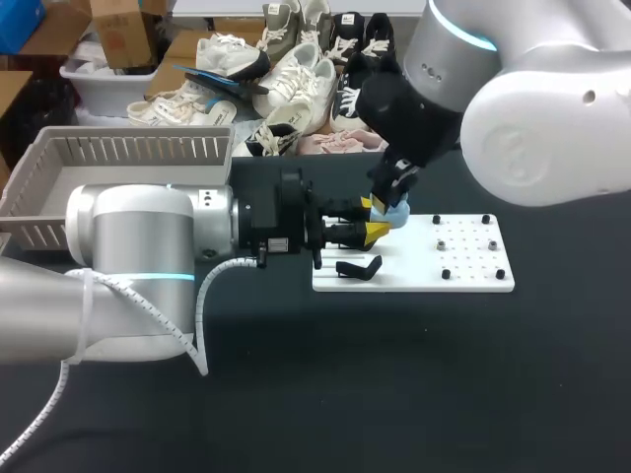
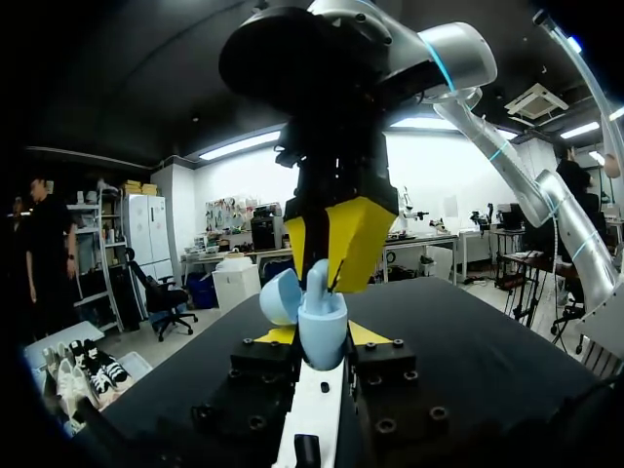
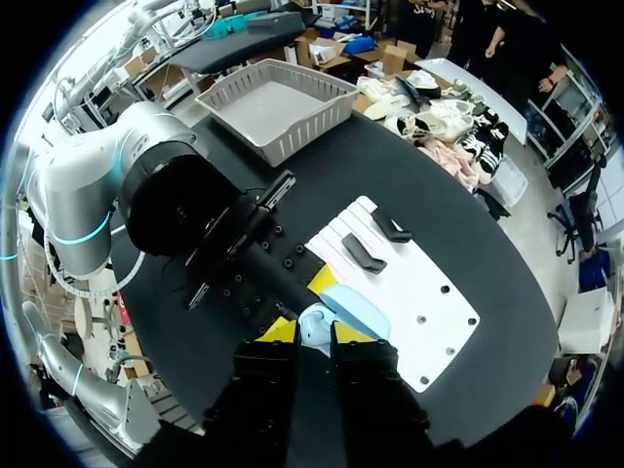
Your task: Pick up each earbud case from the left stands, insert the matching earbuds, close the lid, and place the case in the box.
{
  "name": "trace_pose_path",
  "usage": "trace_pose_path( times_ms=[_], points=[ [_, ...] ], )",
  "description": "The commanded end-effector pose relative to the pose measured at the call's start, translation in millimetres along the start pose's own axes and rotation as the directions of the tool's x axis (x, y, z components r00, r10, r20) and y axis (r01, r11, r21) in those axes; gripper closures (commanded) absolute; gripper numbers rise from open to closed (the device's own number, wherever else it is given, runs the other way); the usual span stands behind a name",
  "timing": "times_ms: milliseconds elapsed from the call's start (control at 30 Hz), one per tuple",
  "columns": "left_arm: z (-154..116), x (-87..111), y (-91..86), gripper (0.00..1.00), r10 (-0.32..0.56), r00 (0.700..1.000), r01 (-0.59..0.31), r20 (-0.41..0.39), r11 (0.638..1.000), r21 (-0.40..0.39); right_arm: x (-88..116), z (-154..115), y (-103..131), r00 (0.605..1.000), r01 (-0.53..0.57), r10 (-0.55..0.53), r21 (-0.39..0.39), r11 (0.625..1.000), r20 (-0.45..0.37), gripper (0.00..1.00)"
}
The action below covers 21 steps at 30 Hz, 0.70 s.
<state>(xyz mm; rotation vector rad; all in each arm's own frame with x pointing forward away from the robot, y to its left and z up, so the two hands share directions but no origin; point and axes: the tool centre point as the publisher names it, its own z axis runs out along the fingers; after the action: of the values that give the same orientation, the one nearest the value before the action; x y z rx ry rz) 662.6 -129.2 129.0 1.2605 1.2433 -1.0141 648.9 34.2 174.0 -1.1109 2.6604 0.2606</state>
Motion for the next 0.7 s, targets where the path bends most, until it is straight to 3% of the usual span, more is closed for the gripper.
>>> trace_pose_path(
  times_ms=[33,300,700],
  points=[
    [0.4,-0.2,-1.6,1.00,0.002,1.000,-0.002,0.002,1.000,-0.007,0.8,0.2,0.2,1.000,-0.004,0.004,0.003,1.000,-0.004,0.88],
    [0.4,-0.2,-1.6,1.00,0.002,1.000,-0.002,0.002,1.000,-0.007,1.7,-0.3,0.4,1.000,-0.008,0.008,0.001,1.000,-0.002,0.67],
    [0.4,-0.2,-1.6,1.00,0.002,1.000,-0.002,0.002,1.000,-0.007,3.5,-6.6,2.3,1.000,-0.009,0.009,0.004,1.000,0.008,0.62]
  ],
)
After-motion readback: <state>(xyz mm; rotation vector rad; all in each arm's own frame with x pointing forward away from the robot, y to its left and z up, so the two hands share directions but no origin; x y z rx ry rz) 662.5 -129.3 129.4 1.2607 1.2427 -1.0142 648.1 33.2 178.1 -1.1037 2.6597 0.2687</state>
